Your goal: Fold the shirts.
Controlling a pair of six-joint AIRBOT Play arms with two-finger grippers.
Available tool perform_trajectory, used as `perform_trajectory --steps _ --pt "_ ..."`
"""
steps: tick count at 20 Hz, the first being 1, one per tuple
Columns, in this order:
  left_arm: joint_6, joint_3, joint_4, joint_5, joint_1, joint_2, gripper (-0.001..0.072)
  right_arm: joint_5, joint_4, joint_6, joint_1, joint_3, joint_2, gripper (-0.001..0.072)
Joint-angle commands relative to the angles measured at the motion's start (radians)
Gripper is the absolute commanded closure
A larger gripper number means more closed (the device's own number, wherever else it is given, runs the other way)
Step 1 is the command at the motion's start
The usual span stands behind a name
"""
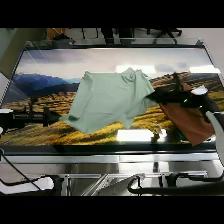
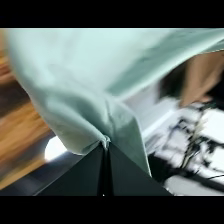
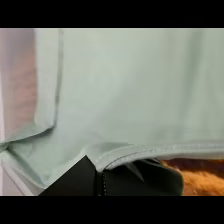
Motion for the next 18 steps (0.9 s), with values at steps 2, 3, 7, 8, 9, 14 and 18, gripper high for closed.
perform_trajectory --steps 2,3,7,8,9,14,18 --pt "0.038 0.148 -0.683 0.041 0.017 0.352 0.0698 0.073 0.092 -0.002 -0.057 0.417 0.209 0.0694" --pt "0.038 0.216 -0.759 0.128 0.038 0.436 0.0698 0.064 0.09 0.004 -0.073 0.534 0.24 0.0694" --pt "-0.023 0.53 -0.786 0.427 0.23 0.663 0.0697 0.04 0.086 0.071 -0.171 0.913 0.265 0.0694" --pt "-0.071 0.591 -0.743 0.465 0.311 0.692 0.0697 0.023 0.086 0.074 -0.19 0.96 0.265 0.0693" --pt "-0.122 0.64 -0.675 0.48 0.386 0.71 0.0697 0.001 0.087 0.086 -0.203 0.986 0.268 0.0694" --pt "-0.343 0.846 -0.097 0.461 0.372 0.673 0.0697 -0.004 0.084 0.111 -0.204 0.993 0.251 0.0693" --pt "-0.47 0.941 0.258 0.262 0.185 0.532 0.0697 0.103 0.113 0.111 -0.194 0.919 0.157 0.0694"
